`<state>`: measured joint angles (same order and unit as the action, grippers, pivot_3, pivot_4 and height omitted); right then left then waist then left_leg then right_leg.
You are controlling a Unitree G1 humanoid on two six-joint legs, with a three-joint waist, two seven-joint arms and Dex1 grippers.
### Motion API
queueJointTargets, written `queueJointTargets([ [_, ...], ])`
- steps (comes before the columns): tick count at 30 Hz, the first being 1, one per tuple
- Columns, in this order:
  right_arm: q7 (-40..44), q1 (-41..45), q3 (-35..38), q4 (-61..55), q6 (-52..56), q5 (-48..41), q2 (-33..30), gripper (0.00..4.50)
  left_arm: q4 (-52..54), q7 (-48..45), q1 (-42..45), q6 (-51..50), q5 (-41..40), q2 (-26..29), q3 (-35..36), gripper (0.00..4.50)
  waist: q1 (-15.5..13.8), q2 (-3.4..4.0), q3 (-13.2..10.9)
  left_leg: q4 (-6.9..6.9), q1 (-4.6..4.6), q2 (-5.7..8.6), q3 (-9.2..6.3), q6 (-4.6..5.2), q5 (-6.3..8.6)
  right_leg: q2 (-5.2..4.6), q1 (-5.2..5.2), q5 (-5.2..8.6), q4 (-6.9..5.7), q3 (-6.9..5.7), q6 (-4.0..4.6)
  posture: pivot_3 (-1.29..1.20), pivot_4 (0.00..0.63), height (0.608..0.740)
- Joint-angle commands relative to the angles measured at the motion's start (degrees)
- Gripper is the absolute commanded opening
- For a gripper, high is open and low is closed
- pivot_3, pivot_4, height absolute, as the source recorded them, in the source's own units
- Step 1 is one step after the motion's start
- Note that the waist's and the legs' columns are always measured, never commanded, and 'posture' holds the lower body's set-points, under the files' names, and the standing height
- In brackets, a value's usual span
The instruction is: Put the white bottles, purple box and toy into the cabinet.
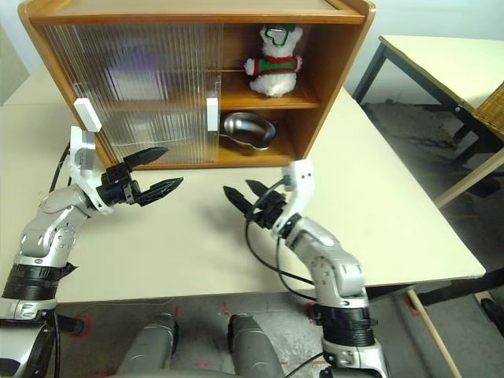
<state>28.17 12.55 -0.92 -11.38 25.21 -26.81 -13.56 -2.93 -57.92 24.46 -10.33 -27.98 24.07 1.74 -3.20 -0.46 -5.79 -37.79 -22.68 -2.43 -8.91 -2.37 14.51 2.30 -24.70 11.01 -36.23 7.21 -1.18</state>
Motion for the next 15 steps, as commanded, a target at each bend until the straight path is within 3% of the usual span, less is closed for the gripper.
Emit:
queueJointTargets([
  [1,-2.1,2.0,-3.1,2.1,-7.1,6.8,1.4,2.28,-0.2,-0.3,-0.2,0.3,0.5,0.3,-0.3,4.50,0.0,0.00,0.0,0.01,0.00,0.00,-0.03,0.00,0.00,0.00,-0.01,0.00,0.00,-0.02,0.00,0.10,0.131,0.740],
  [7,-3.4,6.4,-8.3,10.1,-18.5,17.4,2.9,0.03,0.7,0.1,-0.9,0.1,0.4,0.8,0.1,4.50,-0.2,0.00,0.0,0.03,-0.03,-0.06,-0.16,-0.04,0.02,-0.03,-0.03,-0.07,0.01,0.03,0.13,0.12,0.128,0.740],
  [15,-3.9,11.7,-10.8,15.0,-24.8,22.1,6.8,0.03,1.9,0.3,-2.5,-0.1,0.1,2.0,0.9,4.50,-0.9,0.00,0.0,0.11,-0.13,-0.11,-0.20,-0.08,0.04,0.00,-0.18,-0.29,0.01,0.00,0.61,0.14,0.126,0.740],
])
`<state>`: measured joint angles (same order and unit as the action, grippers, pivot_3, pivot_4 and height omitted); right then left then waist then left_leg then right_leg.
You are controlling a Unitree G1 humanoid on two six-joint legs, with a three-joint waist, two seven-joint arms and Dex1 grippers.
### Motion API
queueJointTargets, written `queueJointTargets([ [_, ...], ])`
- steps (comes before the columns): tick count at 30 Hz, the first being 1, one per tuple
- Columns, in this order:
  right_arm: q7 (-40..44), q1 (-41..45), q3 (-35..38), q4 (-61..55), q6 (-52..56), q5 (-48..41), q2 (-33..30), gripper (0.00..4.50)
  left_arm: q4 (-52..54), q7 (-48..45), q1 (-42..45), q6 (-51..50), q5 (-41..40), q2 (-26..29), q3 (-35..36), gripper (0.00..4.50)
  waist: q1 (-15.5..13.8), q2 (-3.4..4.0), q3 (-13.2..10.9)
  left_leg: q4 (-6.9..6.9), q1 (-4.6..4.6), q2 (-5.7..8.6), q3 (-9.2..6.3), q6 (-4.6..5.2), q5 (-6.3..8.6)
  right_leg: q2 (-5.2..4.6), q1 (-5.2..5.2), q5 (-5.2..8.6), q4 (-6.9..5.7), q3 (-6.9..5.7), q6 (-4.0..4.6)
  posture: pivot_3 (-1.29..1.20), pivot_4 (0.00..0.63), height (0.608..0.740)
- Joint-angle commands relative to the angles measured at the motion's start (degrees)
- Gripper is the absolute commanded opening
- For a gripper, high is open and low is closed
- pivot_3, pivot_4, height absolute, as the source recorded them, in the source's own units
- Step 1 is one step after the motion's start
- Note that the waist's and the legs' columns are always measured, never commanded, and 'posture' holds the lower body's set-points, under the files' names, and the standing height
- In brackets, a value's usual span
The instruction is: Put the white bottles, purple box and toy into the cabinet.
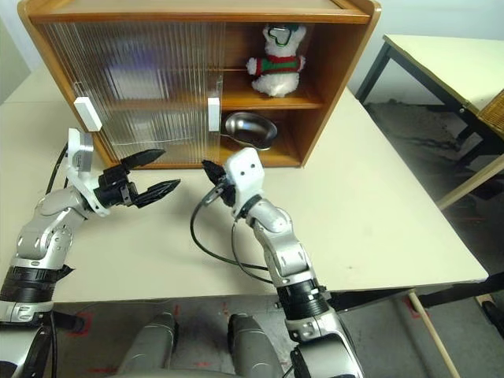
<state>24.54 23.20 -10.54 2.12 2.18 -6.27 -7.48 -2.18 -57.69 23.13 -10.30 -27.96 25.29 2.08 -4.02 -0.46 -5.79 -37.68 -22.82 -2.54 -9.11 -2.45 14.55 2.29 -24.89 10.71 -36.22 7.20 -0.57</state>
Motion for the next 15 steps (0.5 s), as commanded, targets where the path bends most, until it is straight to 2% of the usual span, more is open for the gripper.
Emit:
queueJointTargets([
  [1,-0.5,1.8,-1.3,1.9,-2.3,2.1,1.2,0.03,1.3,0.1,-1.4,-0.1,0.0,0.9,0.6,4.50,-0.1,0.00,0.0,0.00,0.00,0.00,0.01,-0.01,0.00,0.00,0.00,0.00,0.00,-0.01,0.00,0.14,0.126,0.740],
  [15,-7.7,12.3,-0.2,10.9,-6.6,7.1,6.4,0.03,1.3,0.4,-1.6,0.1,0.2,0.7,0.3,4.50,-0.4,0.00,0.0,0.18,-0.06,-0.11,-0.07,-0.18,-0.02,-0.01,-0.19,-0.05,-0.01,0.13,0.23,0.14,0.124,0.740],
])
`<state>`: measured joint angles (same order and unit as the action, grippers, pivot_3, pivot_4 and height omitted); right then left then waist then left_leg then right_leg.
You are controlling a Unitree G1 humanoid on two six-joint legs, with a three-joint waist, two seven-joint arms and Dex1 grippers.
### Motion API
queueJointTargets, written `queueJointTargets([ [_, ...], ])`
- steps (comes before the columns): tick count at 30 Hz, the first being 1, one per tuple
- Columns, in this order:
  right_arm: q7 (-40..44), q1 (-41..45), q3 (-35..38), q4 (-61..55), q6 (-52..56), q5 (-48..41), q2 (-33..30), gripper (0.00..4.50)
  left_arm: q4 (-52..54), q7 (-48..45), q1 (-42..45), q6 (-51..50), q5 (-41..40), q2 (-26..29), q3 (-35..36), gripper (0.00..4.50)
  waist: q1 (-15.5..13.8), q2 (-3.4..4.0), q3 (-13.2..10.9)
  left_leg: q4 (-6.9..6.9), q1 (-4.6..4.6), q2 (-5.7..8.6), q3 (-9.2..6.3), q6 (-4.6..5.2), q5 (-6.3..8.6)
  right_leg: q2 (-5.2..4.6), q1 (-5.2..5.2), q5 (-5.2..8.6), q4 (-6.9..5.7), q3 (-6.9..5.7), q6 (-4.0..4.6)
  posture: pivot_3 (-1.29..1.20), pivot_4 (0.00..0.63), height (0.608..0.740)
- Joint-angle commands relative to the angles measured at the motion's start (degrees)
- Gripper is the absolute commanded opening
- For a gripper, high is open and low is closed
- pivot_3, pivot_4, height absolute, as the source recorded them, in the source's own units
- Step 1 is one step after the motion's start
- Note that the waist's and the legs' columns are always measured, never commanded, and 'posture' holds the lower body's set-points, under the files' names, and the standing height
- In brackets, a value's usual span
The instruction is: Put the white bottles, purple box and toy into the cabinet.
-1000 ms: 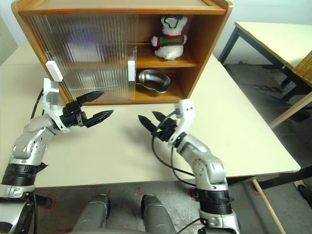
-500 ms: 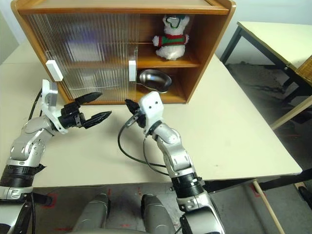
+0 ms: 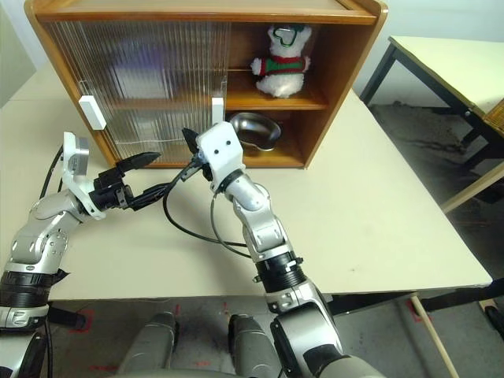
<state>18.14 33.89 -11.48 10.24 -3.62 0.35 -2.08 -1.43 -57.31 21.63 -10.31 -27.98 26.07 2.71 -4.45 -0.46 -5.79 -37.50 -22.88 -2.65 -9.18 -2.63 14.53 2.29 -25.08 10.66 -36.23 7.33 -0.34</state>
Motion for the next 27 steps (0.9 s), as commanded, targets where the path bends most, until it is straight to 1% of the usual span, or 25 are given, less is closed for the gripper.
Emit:
queueJointTargets([
  [1,-1.8,2.3,1.0,3.7,-0.9,0.5,1.3,0.03,0.5,0.0,-0.1,0.1,0.3,-0.1,-0.4,4.50,0.0,-0.01,0.0,0.10,0.00,-0.01,0.00,-0.09,-0.05,0.00,-0.03,0.01,0.00,-0.01,0.03,0.14,0.124,0.740],
  [5,-4.5,4.8,2.0,8.1,-1.6,1.2,2.5,0.03,0.4,-0.1,0.1,0.3,0.5,-0.3,-0.6,4.50,-0.1,-0.01,0.0,0.41,0.00,-0.06,0.01,-0.25,-0.18,0.00,-0.15,0.03,0.00,-0.03,0.12,0.14,0.123,0.740],
  [8,-10.0,6.5,3.4,10.9,-3.1,3.0,3.7,0.03,0.4,-0.1,0.1,0.4,0.6,-0.3,-0.6,4.50,-0.1,-0.01,0.0,0.59,0.00,-0.10,0.01,-0.26,-0.24,0.00,-0.25,0.02,0.00,-0.05,0.15,0.14,0.123,0.740],
  [11,-12.8,6.6,3.6,11.3,-3.8,4.2,4.1,0.03,0.5,-0.1,0.0,0.4,0.7,-0.2,-0.7,4.50,-0.1,-0.01,0.0,0.68,-0.01,-0.16,0.01,-0.24,-0.25,0.01,-0.29,0.01,0.00,-0.10,0.18,0.14,0.124,0.740],
  [15,-15.0,5.4,3.8,10.2,-3.8,4.9,4.7,0.03,0.5,0.0,0.0,0.3,0.6,-0.3,-0.7,4.50,-0.1,-0.01,0.0,0.68,-0.01,-0.19,0.01,-0.24,-0.25,0.01,-0.29,0.00,0.00,-0.13,0.20,0.14,0.123,0.740],
  [18,-14.4,3.4,3.7,6.9,-3.1,3.8,5.3,0.03,0.3,-0.1,0.2,0.4,0.7,-0.5,-0.9,4.50,-0.2,-0.02,0.0,0.68,-0.02,-0.19,0.01,-0.23,-0.26,0.01,-0.29,-0.02,-0.01,-0.13,0.21,0.13,0.124,0.740],
  [27,-16.0,-0.7,3.4,0.9,0.2,5.1,5.7,0.03,-0.1,-0.4,0.5,0.4,0.7,-0.8,-1.4,4.50,0.0,-0.01,0.0,0.67,-0.01,-0.22,0.02,-0.22,-0.27,0.02,-0.29,-0.06,-0.02,-0.14,0.21,0.12,0.128,0.740],
])
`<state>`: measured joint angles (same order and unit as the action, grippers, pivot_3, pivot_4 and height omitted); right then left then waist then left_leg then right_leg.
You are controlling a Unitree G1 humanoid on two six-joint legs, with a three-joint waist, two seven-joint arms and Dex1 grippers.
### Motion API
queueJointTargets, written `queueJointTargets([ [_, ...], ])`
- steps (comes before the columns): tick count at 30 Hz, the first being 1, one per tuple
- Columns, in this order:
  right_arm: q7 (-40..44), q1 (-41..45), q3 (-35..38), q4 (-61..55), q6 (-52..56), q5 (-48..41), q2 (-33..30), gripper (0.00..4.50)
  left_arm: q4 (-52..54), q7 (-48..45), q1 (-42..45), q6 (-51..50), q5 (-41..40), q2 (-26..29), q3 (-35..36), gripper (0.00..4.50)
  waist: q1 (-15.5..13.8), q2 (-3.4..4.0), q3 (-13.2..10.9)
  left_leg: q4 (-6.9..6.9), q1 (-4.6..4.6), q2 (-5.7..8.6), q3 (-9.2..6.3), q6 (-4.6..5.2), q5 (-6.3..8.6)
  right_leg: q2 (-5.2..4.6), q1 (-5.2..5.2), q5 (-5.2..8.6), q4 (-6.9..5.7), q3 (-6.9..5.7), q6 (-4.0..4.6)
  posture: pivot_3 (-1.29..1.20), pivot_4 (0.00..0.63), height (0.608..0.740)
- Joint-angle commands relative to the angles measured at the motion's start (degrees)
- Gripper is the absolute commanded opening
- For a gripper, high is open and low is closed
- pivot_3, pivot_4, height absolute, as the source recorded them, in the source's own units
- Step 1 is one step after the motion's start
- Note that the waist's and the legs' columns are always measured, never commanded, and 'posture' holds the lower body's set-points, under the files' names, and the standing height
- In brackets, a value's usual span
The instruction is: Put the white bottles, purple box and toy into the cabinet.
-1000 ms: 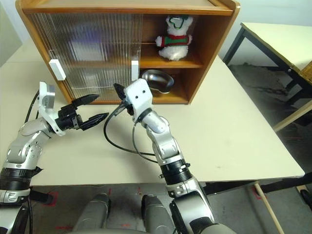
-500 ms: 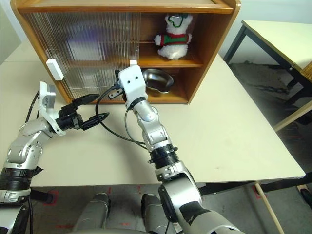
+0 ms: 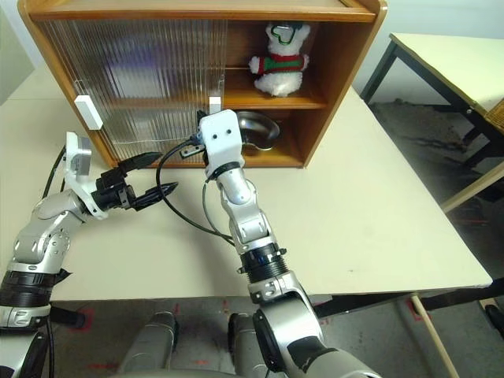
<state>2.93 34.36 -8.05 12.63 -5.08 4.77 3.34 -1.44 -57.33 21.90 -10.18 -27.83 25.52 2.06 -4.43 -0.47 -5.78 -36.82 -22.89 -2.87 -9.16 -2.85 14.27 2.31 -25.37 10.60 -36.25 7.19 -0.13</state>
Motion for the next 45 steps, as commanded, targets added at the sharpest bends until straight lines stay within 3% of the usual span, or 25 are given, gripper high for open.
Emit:
queueJointTargets([
  [1,-0.9,-1.4,0.0,-1.8,2.0,0.7,0.3,0.03,-0.1,-0.3,0.2,0.3,0.5,-0.2,-0.8,4.50,0.0,0.00,0.0,0.00,0.00,0.00,0.01,0.00,0.00,0.00,0.00,0.00,0.00,0.01,0.00,0.11,0.129,0.740],
  [23,-13.6,-1.0,3.4,-1.7,3.1,7.2,-2.7,0.03,-1.1,-1.1,0.9,0.6,0.7,-0.4,-1.1,4.50,0.0,0.00,0.0,-0.01,0.00,-0.02,-0.01,0.02,-0.01,-0.01,0.01,-0.09,0.00,0.00,-0.03,0.10,0.130,0.740],
  [45,-15.9,-5.4,10.4,-4.1,4.7,6.9,-8.7,0.03,-2.5,-1.9,1.7,1.5,1.2,-1.3,-1.4,4.50,0.4,-0.01,0.0,-0.04,0.02,-0.30,0.17,0.12,-0.07,0.15,0.04,-0.22,0.02,0.00,-0.26,0.09,0.112,0.740],
])
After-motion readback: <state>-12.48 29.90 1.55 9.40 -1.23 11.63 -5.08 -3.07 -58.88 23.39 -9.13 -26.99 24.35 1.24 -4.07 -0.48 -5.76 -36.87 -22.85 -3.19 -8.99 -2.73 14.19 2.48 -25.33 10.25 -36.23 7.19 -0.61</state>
